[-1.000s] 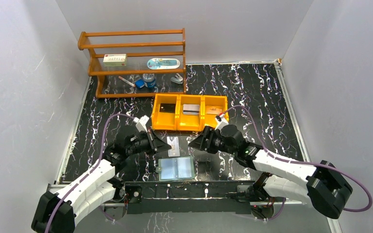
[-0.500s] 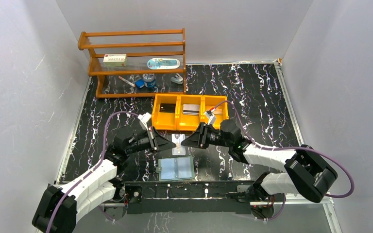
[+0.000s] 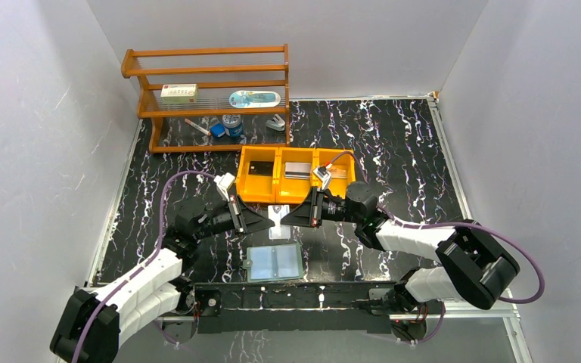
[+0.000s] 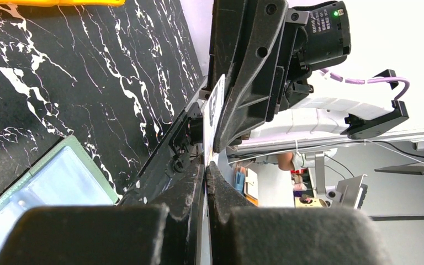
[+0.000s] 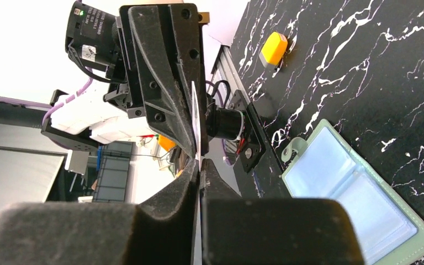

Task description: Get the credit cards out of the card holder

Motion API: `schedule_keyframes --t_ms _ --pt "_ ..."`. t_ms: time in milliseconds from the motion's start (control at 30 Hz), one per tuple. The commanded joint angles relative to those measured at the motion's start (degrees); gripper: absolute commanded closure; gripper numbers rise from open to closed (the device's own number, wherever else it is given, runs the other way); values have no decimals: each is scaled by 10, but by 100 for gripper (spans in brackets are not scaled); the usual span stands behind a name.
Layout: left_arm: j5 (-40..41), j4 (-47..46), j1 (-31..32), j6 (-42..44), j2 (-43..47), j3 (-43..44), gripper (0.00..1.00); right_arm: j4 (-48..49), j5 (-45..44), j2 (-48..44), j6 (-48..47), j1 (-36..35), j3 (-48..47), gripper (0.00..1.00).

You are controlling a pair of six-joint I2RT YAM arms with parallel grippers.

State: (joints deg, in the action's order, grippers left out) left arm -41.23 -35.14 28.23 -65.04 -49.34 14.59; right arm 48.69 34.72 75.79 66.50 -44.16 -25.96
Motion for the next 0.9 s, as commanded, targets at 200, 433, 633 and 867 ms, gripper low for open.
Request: schedule_keyframes --t_ms 200,433,633,867 --pt "39 145 -3 100 62 25 50 14 9 -33 -14 3 -7 100" --pt "195 446 -3 261 109 135 16 -153 -57 -78 -96 8 -39 100" --pt "323 578 -3 343 131 216 2 -370 -177 -113 -226 8 -119 100" --pt "459 652 -3 419 130 263 2 -458 -282 -114 -325 8 -182 100"
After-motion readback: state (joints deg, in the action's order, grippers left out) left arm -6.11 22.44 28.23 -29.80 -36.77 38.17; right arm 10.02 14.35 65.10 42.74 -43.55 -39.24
